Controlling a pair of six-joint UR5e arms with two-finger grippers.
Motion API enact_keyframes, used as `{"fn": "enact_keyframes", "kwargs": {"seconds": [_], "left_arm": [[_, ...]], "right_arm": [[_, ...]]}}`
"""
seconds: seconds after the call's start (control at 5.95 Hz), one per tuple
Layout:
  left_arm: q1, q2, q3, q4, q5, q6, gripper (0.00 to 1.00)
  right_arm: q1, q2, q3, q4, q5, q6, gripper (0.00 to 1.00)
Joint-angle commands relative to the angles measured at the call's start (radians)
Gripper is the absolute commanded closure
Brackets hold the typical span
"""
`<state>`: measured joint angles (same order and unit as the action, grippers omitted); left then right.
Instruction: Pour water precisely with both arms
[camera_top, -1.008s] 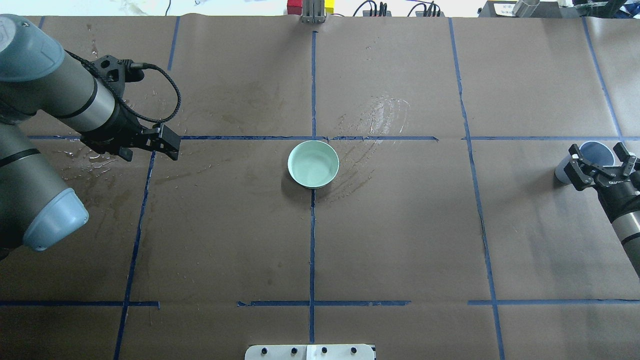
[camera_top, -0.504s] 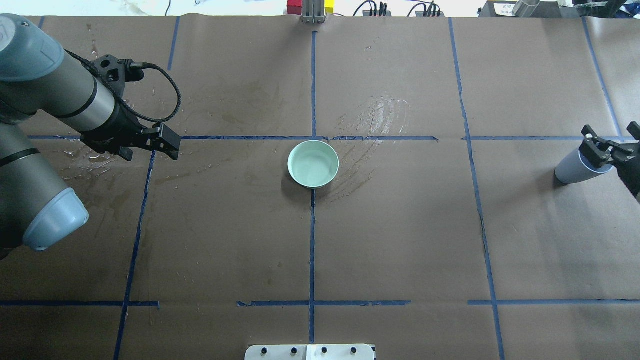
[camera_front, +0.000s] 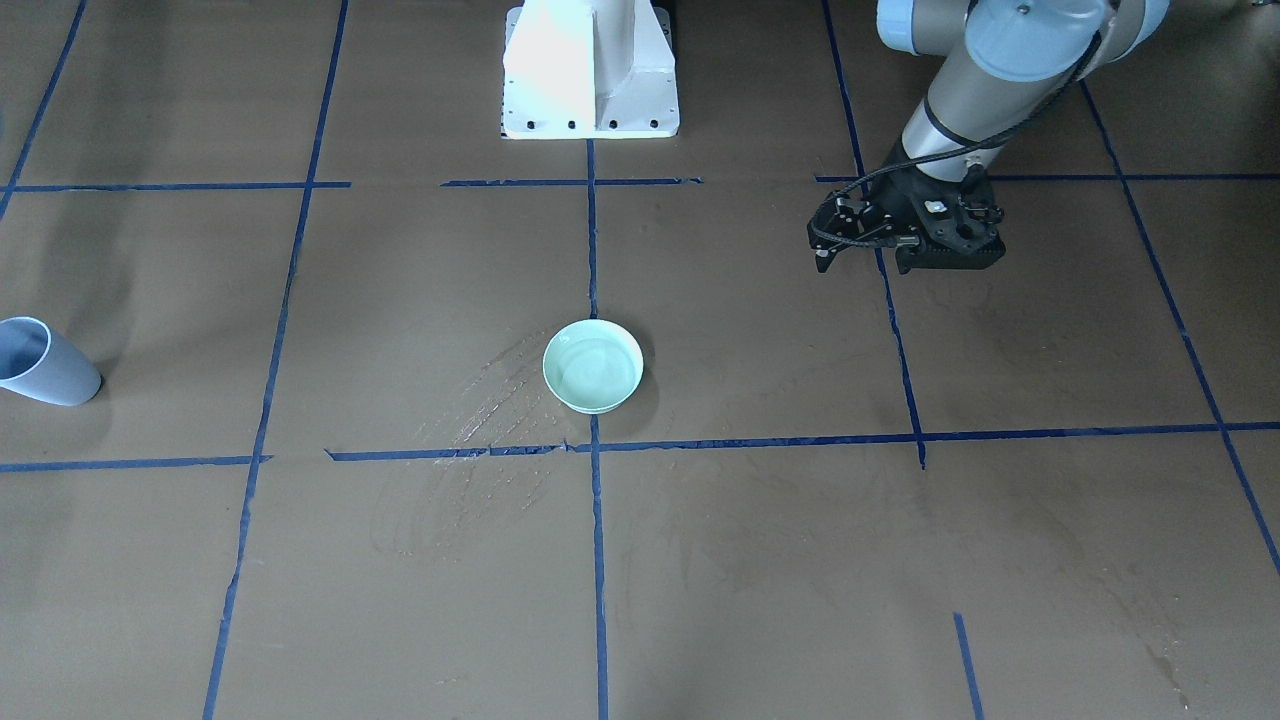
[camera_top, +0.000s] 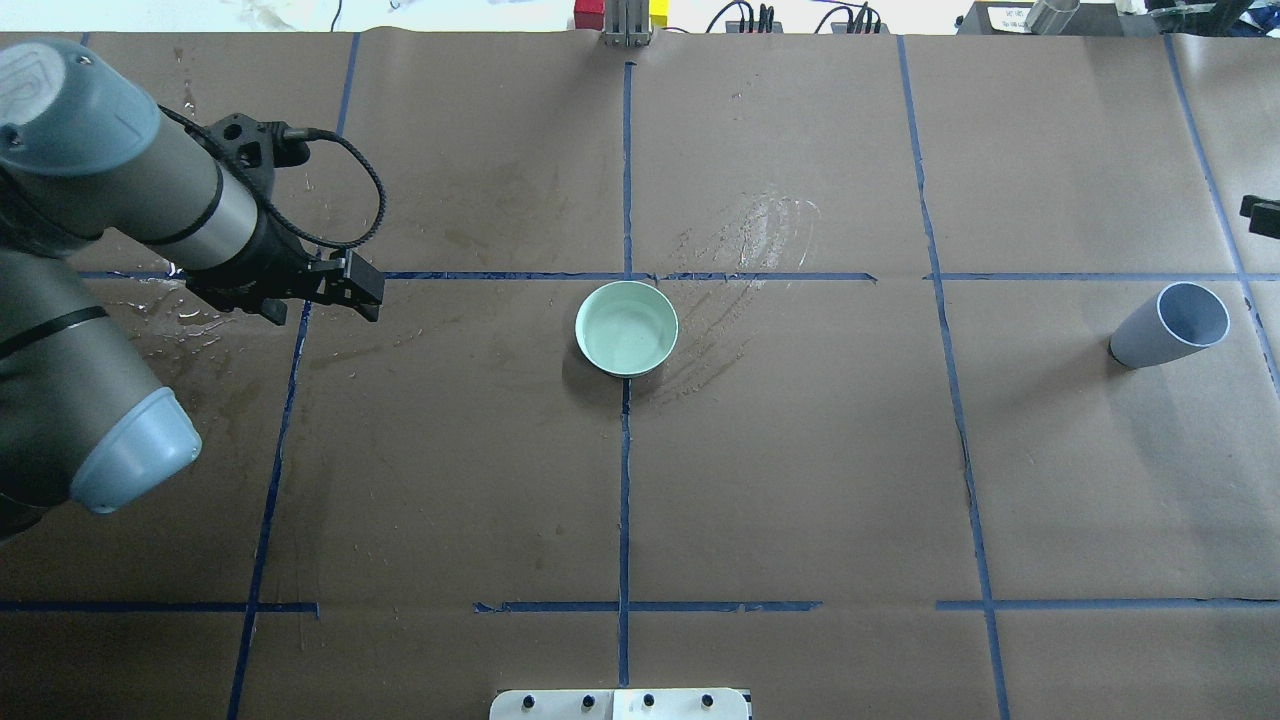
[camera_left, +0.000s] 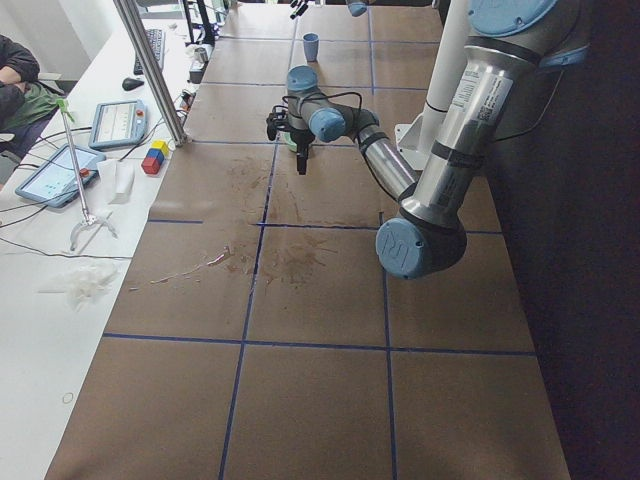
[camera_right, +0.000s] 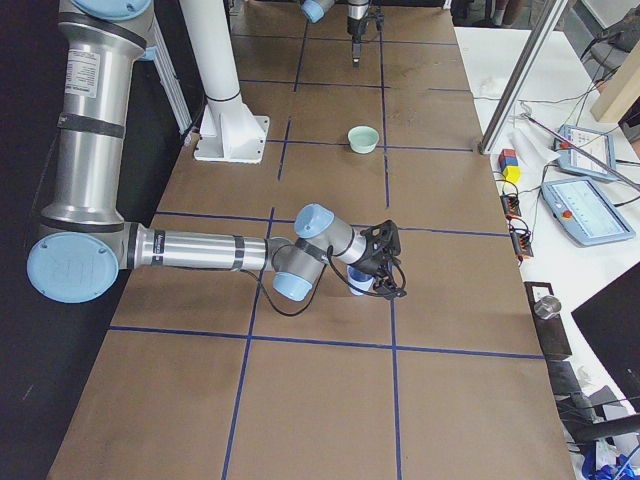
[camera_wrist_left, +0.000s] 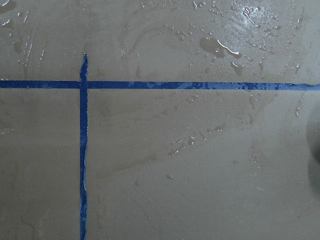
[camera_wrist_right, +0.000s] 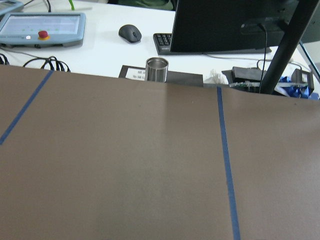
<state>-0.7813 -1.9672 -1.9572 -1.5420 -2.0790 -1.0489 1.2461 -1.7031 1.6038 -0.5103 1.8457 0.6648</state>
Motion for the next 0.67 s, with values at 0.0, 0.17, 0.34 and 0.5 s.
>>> {"fn": "enact_keyframes", "kwargs": {"seconds": [0.0,0.17,0.34,0.5], "left_arm": [[0.112,-0.065,0.033,0.000,0.126,-0.101,0.00],[0.114,-0.118,0.079,0.000,0.129,-0.114,0.00],[0.128,-0.175,0.140,-0.003,0.129,-0.166,0.00],[0.134,-0.250,0.223,-0.004,0.129,-0.190,0.00]], "right_arm": [[0.233,0.036,0.001,-0.286,0.363,-0.266,0.00],[0.307,0.060,0.002,-0.467,0.476,-0.422,0.00],[0.350,0.069,0.008,-0.664,0.521,-0.577,0.00],[0.371,0.072,0.010,-0.807,0.514,-0.694,0.00]]}}
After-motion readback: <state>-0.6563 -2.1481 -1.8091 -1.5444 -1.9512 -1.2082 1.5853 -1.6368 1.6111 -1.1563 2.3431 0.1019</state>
